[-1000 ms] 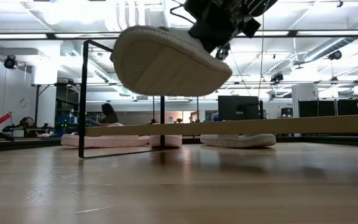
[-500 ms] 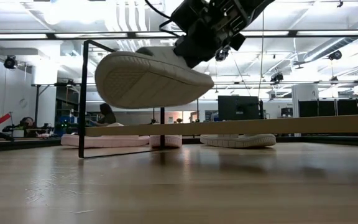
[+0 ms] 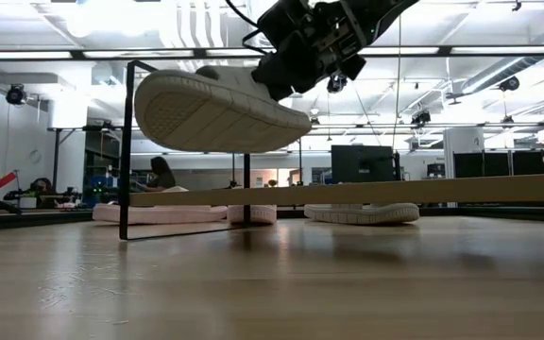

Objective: Pick and place slides into the shelf
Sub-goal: Put the right gray slipper on the shelf, then put the gray slipper on the shelf

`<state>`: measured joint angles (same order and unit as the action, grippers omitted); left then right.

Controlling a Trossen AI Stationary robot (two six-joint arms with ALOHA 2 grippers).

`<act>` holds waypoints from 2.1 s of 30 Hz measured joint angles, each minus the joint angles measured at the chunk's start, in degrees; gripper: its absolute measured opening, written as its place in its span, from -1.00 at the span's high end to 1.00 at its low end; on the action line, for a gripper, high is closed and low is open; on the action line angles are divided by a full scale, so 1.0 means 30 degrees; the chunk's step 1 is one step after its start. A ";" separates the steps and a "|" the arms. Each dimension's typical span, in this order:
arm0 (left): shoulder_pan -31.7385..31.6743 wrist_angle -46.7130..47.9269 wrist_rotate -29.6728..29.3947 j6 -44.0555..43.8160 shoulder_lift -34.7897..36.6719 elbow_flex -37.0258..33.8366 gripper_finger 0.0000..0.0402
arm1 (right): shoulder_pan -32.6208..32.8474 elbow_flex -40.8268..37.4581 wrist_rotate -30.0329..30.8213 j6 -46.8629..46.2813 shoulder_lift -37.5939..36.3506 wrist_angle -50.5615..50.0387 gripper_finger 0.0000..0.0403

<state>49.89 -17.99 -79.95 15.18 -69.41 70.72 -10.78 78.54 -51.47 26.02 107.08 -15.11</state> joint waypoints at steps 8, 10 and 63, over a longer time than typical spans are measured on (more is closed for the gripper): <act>0.0000 -0.0026 0.0001 0.0000 -0.0044 0.0000 0.30 | -0.0003 -0.0015 -0.0554 0.0321 0.1388 0.0275 0.96; 0.0000 -0.0026 0.0007 -0.0008 -0.0062 0.0000 0.30 | -0.0023 0.0057 -0.0956 0.0301 0.1766 0.0290 0.96; 0.0000 -0.0339 0.0044 -0.1464 -0.0142 -0.0015 0.30 | -0.0932 0.0262 0.2393 -0.4056 0.0571 -0.1888 0.01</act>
<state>49.89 -19.00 -79.82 10.79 -69.83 70.67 -13.58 79.33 -44.29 13.85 108.79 -20.77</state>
